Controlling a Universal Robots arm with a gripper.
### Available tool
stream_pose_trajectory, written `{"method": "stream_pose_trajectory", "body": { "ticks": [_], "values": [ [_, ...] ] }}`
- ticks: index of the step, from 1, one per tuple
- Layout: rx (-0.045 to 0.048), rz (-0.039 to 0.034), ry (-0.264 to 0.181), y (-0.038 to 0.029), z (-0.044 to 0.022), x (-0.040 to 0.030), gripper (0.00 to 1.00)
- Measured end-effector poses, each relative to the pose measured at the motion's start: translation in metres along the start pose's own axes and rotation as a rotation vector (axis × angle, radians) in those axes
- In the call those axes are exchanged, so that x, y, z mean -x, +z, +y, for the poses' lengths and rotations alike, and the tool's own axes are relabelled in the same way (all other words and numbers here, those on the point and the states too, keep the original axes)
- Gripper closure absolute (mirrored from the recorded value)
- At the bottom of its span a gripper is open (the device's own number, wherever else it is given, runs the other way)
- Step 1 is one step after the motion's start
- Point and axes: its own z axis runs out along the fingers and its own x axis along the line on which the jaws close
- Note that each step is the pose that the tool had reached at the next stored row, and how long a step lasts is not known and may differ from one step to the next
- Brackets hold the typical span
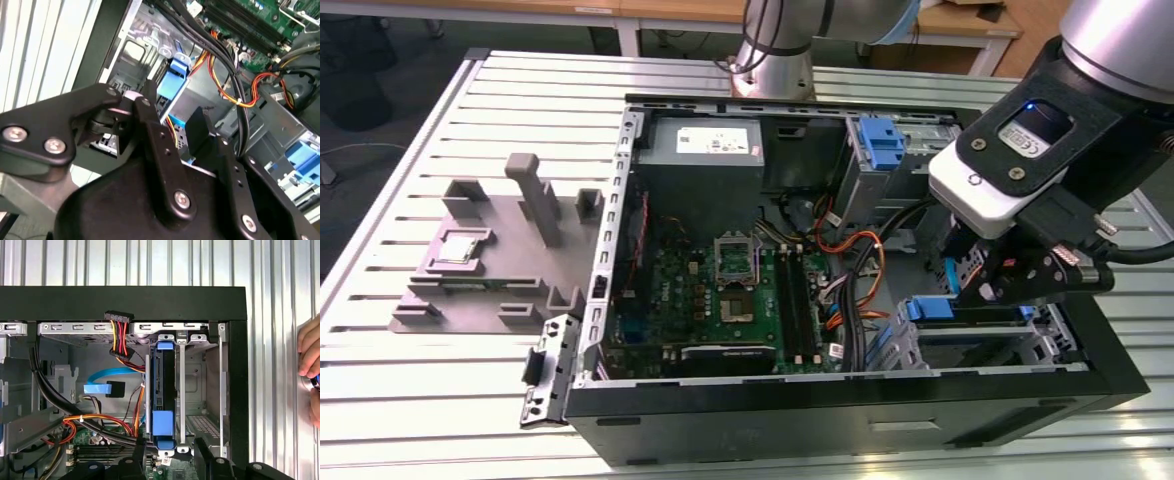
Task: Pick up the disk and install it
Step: 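Insert the disk into the insertion slot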
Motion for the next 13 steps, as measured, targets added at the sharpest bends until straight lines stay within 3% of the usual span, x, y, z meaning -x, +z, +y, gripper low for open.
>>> {"method": "stream_pose_trajectory", "body": {
  "ticks": [6,8,9,11,13],
  "values": [
    [0.0000,-0.0001,0.000,0.0040,0.0000,0.0000,0.51],
    [0.0000,-0.0006,0.000,0.0059,0.0000,-0.0001,0.64],
    [0.0000,-0.0007,0.000,0.0071,0.0000,-0.0001,0.64],
    [0.0000,-0.0009,0.000,0.0101,-0.0001,-0.0001,0.76],
    [0.0000,-0.0015,0.000,0.0131,-0.0001,-0.0002,0.81]
  ]
}}
